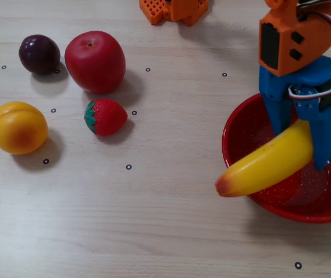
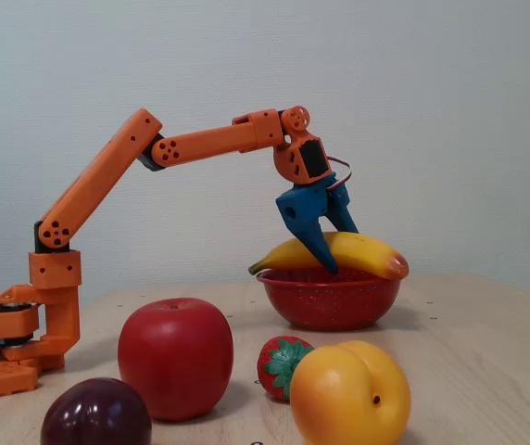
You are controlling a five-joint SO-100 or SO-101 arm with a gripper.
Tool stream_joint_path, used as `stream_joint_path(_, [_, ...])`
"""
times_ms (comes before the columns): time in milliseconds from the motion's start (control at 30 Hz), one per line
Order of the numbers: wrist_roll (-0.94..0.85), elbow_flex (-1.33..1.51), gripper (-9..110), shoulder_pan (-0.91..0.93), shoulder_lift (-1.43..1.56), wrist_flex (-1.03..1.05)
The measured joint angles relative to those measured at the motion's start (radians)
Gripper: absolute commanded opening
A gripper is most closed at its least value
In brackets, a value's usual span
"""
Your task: Put the banana in the red bowl.
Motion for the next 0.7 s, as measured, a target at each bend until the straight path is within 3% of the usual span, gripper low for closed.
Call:
stream_joint_path(67, [-0.008,0.000,17,0.002,0.006,0.000])
stream_joint_path(200, [-0.014,0.000,36,0.003,0.008,0.008])
stream_joint_path(400, [-0.023,0.000,40,0.002,0.094,0.037])
stream_joint_path(500, [-0.023,0.000,29,0.003,0.110,0.037])
stream_joint_path(533, [-0.023,0.000,19,0.003,0.110,0.037])
stream_joint_path(567, [-0.023,-0.005,1,0.000,0.110,0.035])
stream_joint_path(700, [-0.025,-0.012,0,-0.005,0.147,-0.011])
